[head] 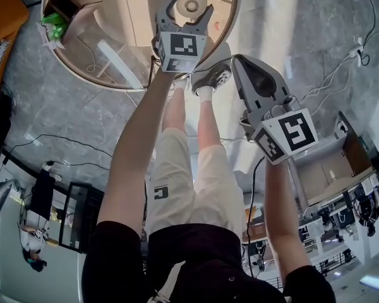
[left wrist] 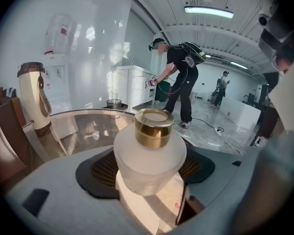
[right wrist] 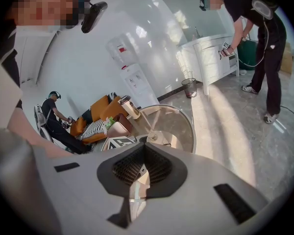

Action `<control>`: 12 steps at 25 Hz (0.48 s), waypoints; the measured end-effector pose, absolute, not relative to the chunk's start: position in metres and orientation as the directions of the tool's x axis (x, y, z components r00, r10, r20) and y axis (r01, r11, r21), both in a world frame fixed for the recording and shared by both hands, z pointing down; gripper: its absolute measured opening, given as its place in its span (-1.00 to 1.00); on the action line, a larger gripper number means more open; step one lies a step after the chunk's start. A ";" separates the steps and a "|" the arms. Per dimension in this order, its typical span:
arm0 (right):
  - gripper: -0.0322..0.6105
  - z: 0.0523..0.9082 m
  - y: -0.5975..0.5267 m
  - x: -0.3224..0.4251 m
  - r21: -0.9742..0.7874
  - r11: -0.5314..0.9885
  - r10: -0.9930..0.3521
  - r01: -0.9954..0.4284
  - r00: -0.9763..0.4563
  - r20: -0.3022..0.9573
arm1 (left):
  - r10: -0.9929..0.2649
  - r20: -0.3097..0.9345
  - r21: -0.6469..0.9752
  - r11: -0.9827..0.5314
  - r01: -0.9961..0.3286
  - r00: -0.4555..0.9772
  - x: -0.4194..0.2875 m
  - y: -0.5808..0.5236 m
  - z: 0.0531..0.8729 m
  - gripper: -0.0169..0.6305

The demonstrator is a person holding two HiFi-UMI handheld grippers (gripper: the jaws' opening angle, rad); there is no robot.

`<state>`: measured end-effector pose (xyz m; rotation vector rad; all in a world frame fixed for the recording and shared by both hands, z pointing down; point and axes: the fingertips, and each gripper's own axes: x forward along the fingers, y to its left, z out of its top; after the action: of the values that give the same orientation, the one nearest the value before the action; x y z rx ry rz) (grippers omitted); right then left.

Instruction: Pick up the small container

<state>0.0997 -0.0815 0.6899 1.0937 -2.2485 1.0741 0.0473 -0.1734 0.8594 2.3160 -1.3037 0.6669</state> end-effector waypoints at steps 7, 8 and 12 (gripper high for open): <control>-0.89 0.690 -0.079 0.101 -0.454 0.388 -0.470 -0.802 -0.596 0.651 | -0.669 0.594 0.114 -0.480 -0.870 0.447 0.044 -0.173 0.858 0.14; -0.89 0.689 -0.079 0.102 -0.453 0.389 -0.470 -0.802 -0.596 0.651 | -0.668 0.594 0.118 -0.478 -0.870 0.448 0.044 -0.173 0.856 0.14; -0.89 0.683 -0.079 0.105 -0.448 0.387 -0.472 -0.806 -0.591 0.654 | -0.665 0.586 0.123 -0.492 -0.862 0.463 0.047 -0.170 0.844 0.13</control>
<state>0.1055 -0.0794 0.6830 1.1002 -2.2284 1.0685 0.0466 -0.1699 0.8438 2.3128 -1.2811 0.6647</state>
